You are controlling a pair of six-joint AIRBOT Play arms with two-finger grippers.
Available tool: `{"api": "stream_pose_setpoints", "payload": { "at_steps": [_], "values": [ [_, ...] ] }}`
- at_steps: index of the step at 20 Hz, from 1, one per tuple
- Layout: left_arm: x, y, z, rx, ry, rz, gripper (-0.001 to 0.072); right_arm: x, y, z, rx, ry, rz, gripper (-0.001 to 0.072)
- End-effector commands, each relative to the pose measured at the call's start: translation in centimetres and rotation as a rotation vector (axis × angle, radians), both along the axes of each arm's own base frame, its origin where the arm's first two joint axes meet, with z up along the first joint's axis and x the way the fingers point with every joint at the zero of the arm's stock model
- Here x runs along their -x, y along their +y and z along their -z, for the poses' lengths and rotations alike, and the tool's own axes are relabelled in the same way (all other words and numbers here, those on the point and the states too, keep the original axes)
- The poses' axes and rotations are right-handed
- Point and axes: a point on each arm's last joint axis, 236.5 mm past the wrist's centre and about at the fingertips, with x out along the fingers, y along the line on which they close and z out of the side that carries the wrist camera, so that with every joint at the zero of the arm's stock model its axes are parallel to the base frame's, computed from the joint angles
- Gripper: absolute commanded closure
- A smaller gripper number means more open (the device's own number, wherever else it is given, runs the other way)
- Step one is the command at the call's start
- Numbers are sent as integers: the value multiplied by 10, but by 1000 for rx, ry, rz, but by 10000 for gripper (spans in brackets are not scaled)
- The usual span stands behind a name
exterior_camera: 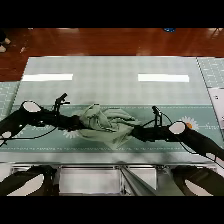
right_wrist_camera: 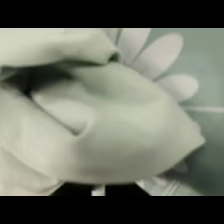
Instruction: Fold the shirts.
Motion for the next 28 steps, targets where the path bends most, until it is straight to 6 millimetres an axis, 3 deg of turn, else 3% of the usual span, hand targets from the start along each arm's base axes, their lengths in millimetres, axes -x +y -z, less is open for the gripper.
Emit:
{"api": "stream_pose_setpoints", "payload": {
  "at_steps": [1,3,4,6,8,10,11,13,15,17,20,22,23,25,28],
  "values": [
    [-14,-8,-9,46,-21,-55,690,-10,17,-6,-12,-73,-23,692],
    [-38,-10,-35,86,-88,-81,691,-26,31,-41,-40,-191,-132,687],
    [-53,-8,-56,104,-142,-89,691,-46,30,-69,-34,-280,-172,688],
    [-93,2,-119,132,-315,-115,691,-94,9,-144,14,-467,-211,688],
    [-135,21,-211,162,-564,-194,691,-139,-32,-235,121,-658,-211,689],
    [-157,45,-316,190,-821,-286,691,-160,-73,-332,227,-837,-188,689],
    [-156,56,-368,183,-948,-312,691,-159,-87,-379,262,-923,-175,689],
    [-136,67,-456,164,-1172,-317,691,-139,-108,-465,342,-1086,-161,689],
    [-103,71,-522,122,-1357,-310,691,-106,-121,-530,433,-1226,-154,689],
    [-69,76,-562,38,-1494,-312,691,-71,-138,-578,533,-1344,-96,689],
    [-20,84,-589,-95,-1614,-349,691,-23,-163,-602,622,-1399,11,688],
    [12,82,-580,-189,-1610,-327,691,3,-169,-605,654,-1411,24,688],
    [22,79,-563,-226,-1551,-296,691,13,-173,-602,672,-1400,26,688],
    [38,70,-509,-256,-1347,-200,691,22,-180,-593,687,-1354,42,688],
    [43,67,-425,-232,-1059,-136,691,4,-179,-561,672,-1244,10,688]
  ]
}}
